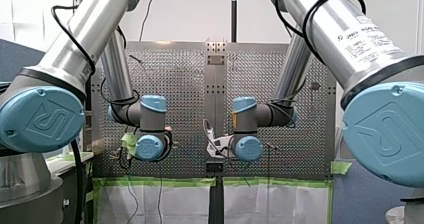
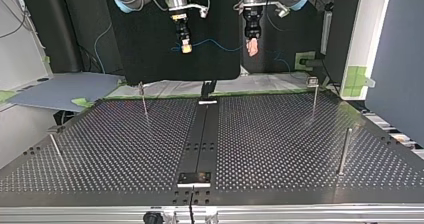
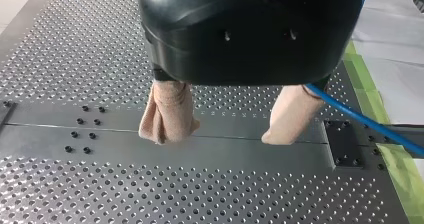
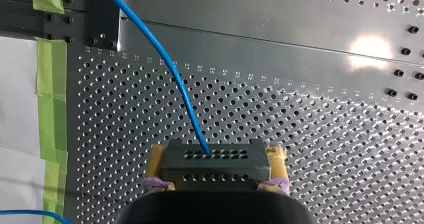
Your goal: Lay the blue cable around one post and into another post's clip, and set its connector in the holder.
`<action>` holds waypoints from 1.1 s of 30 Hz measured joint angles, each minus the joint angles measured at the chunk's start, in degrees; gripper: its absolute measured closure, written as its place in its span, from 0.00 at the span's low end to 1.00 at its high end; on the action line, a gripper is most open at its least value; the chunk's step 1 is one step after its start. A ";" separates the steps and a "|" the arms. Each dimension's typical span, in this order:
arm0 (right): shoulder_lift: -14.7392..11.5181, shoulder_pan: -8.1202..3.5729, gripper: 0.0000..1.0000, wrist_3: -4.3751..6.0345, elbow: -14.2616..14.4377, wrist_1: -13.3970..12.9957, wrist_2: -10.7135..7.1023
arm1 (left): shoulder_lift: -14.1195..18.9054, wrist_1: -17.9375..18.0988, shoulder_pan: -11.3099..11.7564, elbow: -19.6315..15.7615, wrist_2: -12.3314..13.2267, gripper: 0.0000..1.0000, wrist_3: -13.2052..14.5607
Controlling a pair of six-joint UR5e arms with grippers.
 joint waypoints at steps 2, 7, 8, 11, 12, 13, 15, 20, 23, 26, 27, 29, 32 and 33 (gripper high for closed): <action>0.00 0.00 1.00 0.00 -0.01 0.00 0.00 | 0.00 0.00 0.00 0.00 0.00 0.00 0.00; 0.00 0.00 1.00 0.00 0.00 0.00 0.00 | 0.00 0.00 0.00 0.00 0.00 0.00 0.00; 0.00 0.00 1.00 0.00 0.00 0.00 0.00 | 0.00 0.00 0.00 0.00 0.00 0.00 0.00; -0.05 -0.06 1.00 0.06 0.05 0.06 -0.06 | 0.33 -0.33 0.09 -0.32 0.06 0.00 -0.32; -0.26 -0.26 1.00 0.28 0.05 0.28 -0.27 | 0.56 -0.57 0.12 -0.56 0.07 0.00 -0.56; -0.50 -0.50 1.00 0.51 -0.03 0.52 -0.50 | 0.95 -0.97 0.09 -0.94 0.02 0.00 -0.95; -1.32 -1.08 1.00 1.31 -0.40 1.33 -0.92 | 1.64 -1.65 0.09 -1.63 -0.16 0.00 -1.64; -3.73 -1.58 1.00 3.73 -0.81 3.72 -1.66 | 3.89 -3.88 0.39 -3.88 -0.71 0.00 -3.43; -5.28 -1.94 1.00 5.28 -0.95 5.29 -2.06 | 5.24 -5.24 0.34 -4.84 -1.58 0.00 -4.05; -6.91 -2.27 1.00 6.91 -1.65 6.92 -2.23 | 6.46 -6.47 0.46 -5.02 -2.66 0.00 -4.84; -7.62 -2.37 1.00 7.57 -2.13 7.61 -2.24 | 6.81 -6.82 0.52 -4.90 -2.98 0.00 -5.12; -8.67 -2.50 1.00 8.21 -2.99 8.67 -2.23 | 7.70 -7.69 0.64 -4.31 -3.44 0.00 -5.95; -10.22 -2.65 1.00 8.53 -4.42 10.23 -2.26 | 9.11 -9.11 0.75 -3.04 -3.65 0.00 -7.32; -10.81 -2.69 1.00 8.53 -4.98 10.80 -2.27 | 9.55 -9.54 0.76 -2.63 -3.65 0.00 -7.75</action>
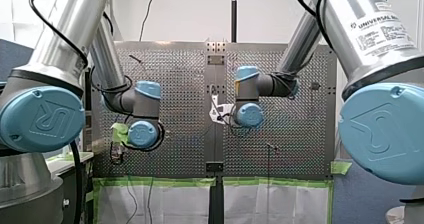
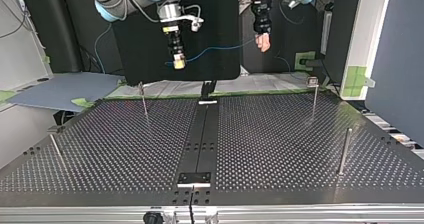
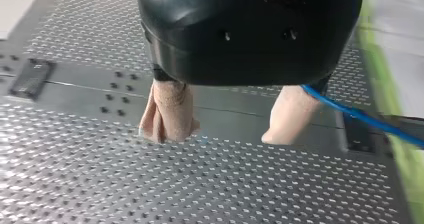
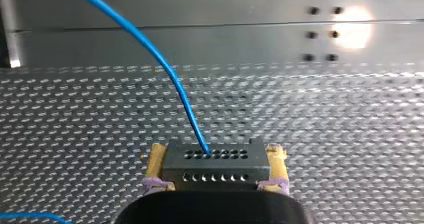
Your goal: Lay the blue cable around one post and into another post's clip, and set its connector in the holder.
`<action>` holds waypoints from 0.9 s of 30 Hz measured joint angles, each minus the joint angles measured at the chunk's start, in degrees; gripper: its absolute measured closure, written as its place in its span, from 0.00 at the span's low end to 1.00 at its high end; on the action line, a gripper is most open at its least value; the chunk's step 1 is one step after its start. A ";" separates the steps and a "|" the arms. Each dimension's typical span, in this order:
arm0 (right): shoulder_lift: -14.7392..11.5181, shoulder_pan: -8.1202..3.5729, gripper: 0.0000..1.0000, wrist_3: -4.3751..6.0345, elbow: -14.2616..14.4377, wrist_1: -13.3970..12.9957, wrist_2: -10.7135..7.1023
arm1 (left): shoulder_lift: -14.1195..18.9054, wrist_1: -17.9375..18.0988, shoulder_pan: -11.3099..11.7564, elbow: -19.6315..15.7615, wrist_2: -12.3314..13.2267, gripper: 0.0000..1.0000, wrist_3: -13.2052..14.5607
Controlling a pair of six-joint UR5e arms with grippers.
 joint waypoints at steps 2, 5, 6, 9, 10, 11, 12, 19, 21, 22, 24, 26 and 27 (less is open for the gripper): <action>-0.86 -0.02 1.00 -0.05 -0.86 0.88 -0.01 | 1.07 -1.09 0.01 1.07 -0.04 0.00 -1.06; -2.38 -0.03 1.00 -0.43 -2.35 2.38 -0.05 | 2.66 -2.68 0.07 2.65 -0.09 0.00 -2.64; -2.99 -0.04 1.00 -0.61 -2.96 3.00 -0.07 | 3.16 -3.16 0.08 3.14 -0.10 0.00 -3.15; -4.67 -0.05 1.00 -0.87 -4.66 4.69 -0.14 | 4.81 -4.81 0.16 4.79 -0.12 0.00 -4.79; -5.23 -0.05 1.00 -0.90 -5.21 5.24 -0.23 | 5.44 -5.44 0.19 5.41 -0.15 0.00 -5.43; -5.78 -0.06 1.00 -0.93 -5.76 5.78 -0.34 | 5.93 -5.96 0.23 5.91 -0.17 0.00 -5.92; -6.47 -0.07 1.00 -0.94 -6.44 6.48 -0.48 | 6.42 -6.43 0.28 6.41 -0.21 0.00 -6.40; -10.03 -0.10 1.00 -0.97 -9.98 10.04 -1.24 | 10.41 -10.40 1.35 10.38 -0.77 0.00 -10.39; -11.05 -0.11 1.00 -0.97 -10.94 11.05 -1.57 | 11.29 -11.32 1.84 11.27 -0.81 0.00 -11.28; -11.47 -0.11 1.00 -0.99 -11.31 11.49 -1.72 | 11.89 -11.89 2.26 11.87 -0.79 0.00 -11.86; -12.43 -0.11 1.00 -0.99 -12.07 12.44 -2.05 | 12.78 -12.78 3.03 12.75 -0.70 0.00 -12.77; -13.19 -0.10 1.00 -0.99 -12.66 13.20 -2.36 | 13.71 -13.71 3.90 13.69 -0.36 0.00 -13.58; -13.66 -0.09 1.00 -0.99 -13.07 13.67 -2.57 | 14.08 -14.08 4.25 14.05 -0.15 0.00 -13.81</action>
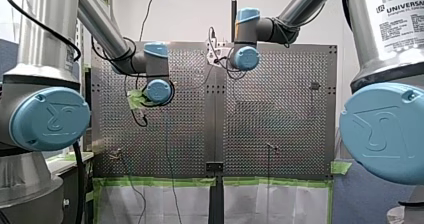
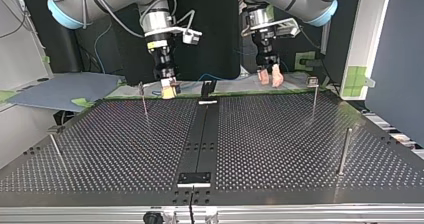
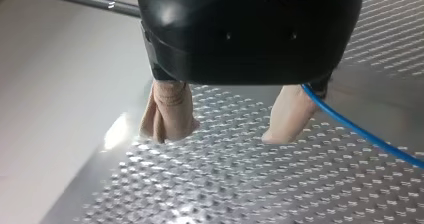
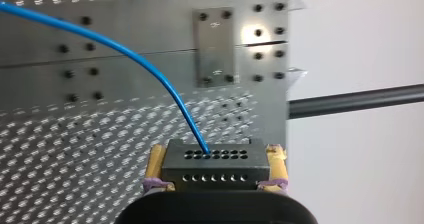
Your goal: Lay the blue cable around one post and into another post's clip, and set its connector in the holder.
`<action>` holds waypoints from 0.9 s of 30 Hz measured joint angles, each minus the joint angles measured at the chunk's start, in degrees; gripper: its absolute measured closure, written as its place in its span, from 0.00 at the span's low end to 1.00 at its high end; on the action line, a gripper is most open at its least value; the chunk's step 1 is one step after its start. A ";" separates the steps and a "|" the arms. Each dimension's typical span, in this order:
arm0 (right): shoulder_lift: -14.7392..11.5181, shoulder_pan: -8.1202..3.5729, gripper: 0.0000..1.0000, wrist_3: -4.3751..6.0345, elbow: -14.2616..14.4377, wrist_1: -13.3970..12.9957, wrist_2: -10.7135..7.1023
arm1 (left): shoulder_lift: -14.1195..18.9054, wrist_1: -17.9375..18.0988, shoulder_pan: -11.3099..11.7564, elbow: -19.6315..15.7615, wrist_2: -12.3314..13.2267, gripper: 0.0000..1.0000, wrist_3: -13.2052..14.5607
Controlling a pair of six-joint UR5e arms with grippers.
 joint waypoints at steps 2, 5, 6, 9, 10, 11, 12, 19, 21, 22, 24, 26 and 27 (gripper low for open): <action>-0.76 0.05 1.00 0.00 -0.69 0.75 -0.29 | 0.89 -0.91 0.87 0.89 0.66 0.00 -0.41; -2.05 0.15 1.00 0.06 -1.82 2.05 -0.77 | 2.16 -2.16 2.14 2.16 1.82 0.00 -1.11; -2.53 0.21 1.00 0.12 -2.27 2.52 -1.02 | 2.59 -2.61 2.57 2.60 2.19 0.00 -1.35; -3.87 0.28 1.00 0.26 -3.50 3.87 -1.70 | 4.08 -4.09 4.05 4.08 2.67 0.00 -2.02; -4.32 0.28 1.00 0.29 -3.84 4.32 -1.88 | 4.67 -4.70 4.64 4.67 2.61 0.00 -2.20; -4.79 0.28 1.00 0.32 -4.17 4.78 -2.05 | 5.14 -5.14 5.11 5.14 2.53 0.00 -2.33; -5.41 0.26 1.00 0.38 -4.55 5.41 -2.27 | 5.62 -5.62 5.59 5.61 2.43 0.00 -2.44; -8.57 0.02 1.00 0.70 -5.72 7.04 -3.24 | 9.17 -9.17 8.24 9.17 1.54 0.00 -2.99; -9.23 0.01 1.00 0.80 -6.00 7.14 -3.39 | 10.10 -10.13 8.40 10.11 1.48 0.00 -3.02; -9.33 0.02 1.00 0.83 -6.14 7.18 -3.48 | 10.68 -10.69 8.50 10.69 1.46 0.00 -3.01; -9.16 0.11 1.00 0.84 -6.54 7.32 -3.74 | 11.55 -11.58 8.86 11.56 1.42 0.00 -2.94; -8.59 0.25 1.00 0.75 -7.05 7.61 -3.89 | 12.55 -12.55 9.43 12.55 1.38 0.00 -2.86; -8.12 0.35 1.00 0.67 -7.43 7.84 -3.95 | 12.97 -12.98 9.62 12.97 1.35 0.00 -2.83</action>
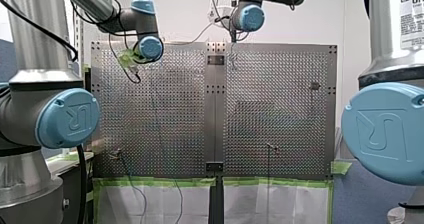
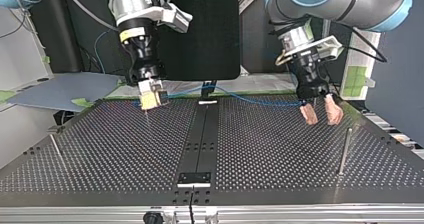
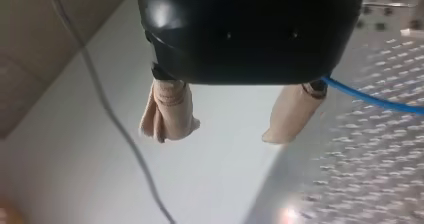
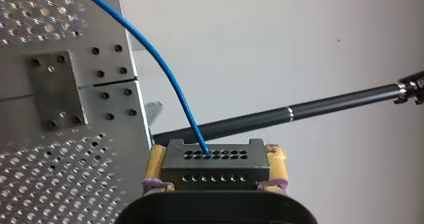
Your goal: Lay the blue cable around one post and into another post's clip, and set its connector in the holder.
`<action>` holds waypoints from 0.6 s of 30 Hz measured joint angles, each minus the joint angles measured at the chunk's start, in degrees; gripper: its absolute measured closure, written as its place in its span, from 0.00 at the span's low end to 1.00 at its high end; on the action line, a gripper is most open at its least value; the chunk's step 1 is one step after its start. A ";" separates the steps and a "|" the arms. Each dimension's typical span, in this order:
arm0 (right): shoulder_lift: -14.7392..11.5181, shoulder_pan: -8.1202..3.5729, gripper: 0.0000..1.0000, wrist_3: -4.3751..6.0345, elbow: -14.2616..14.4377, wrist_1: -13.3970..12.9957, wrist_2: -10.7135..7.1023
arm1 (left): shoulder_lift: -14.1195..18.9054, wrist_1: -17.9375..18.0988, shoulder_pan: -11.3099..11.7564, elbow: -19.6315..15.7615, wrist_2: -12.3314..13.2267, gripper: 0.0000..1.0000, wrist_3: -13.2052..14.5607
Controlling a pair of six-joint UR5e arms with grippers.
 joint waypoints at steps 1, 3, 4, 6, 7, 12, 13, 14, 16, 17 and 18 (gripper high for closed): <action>0.40 0.07 1.00 -0.07 -0.26 0.14 -0.03 | 0.58 -0.59 0.24 0.55 -0.03 0.00 0.03; 1.31 0.21 1.00 -0.11 -0.70 0.23 -0.09 | 1.51 -1.49 0.58 1.18 -0.09 0.00 0.08; 1.59 0.26 1.00 -0.08 -0.82 0.17 -0.18 | 2.16 -2.17 0.81 1.53 -0.19 0.00 0.13; 2.03 0.33 1.00 0.03 -0.97 -0.11 -0.59 | 3.19 -3.17 1.19 1.98 -0.47 0.00 0.22; 2.14 0.34 1.00 0.08 -1.03 -0.24 -0.80 | 3.88 -3.89 1.56 2.27 -0.66 0.00 0.29; 2.36 0.31 1.00 0.27 -1.35 -0.73 -1.52 | 6.56 -6.56 3.74 3.18 -0.61 0.00 0.96; 2.38 0.28 1.00 0.28 -1.37 -0.83 -1.58 | 7.16 -7.16 4.32 3.37 -0.26 0.00 1.01; 2.40 0.24 1.00 0.30 -1.39 -0.97 -1.65 | 7.64 -7.65 4.77 3.52 0.09 0.00 0.97; 2.45 0.19 1.00 0.39 -1.40 -1.46 -1.88 | 8.71 -8.69 5.84 3.88 1.00 0.00 0.81; 2.47 0.18 1.00 0.44 -1.40 -1.74 -1.99 | 9.19 -9.19 6.31 4.02 1.45 0.00 0.75; 2.52 0.16 1.00 0.50 -1.45 -2.14 -2.14 | 9.67 -9.69 6.78 4.16 1.91 0.00 0.70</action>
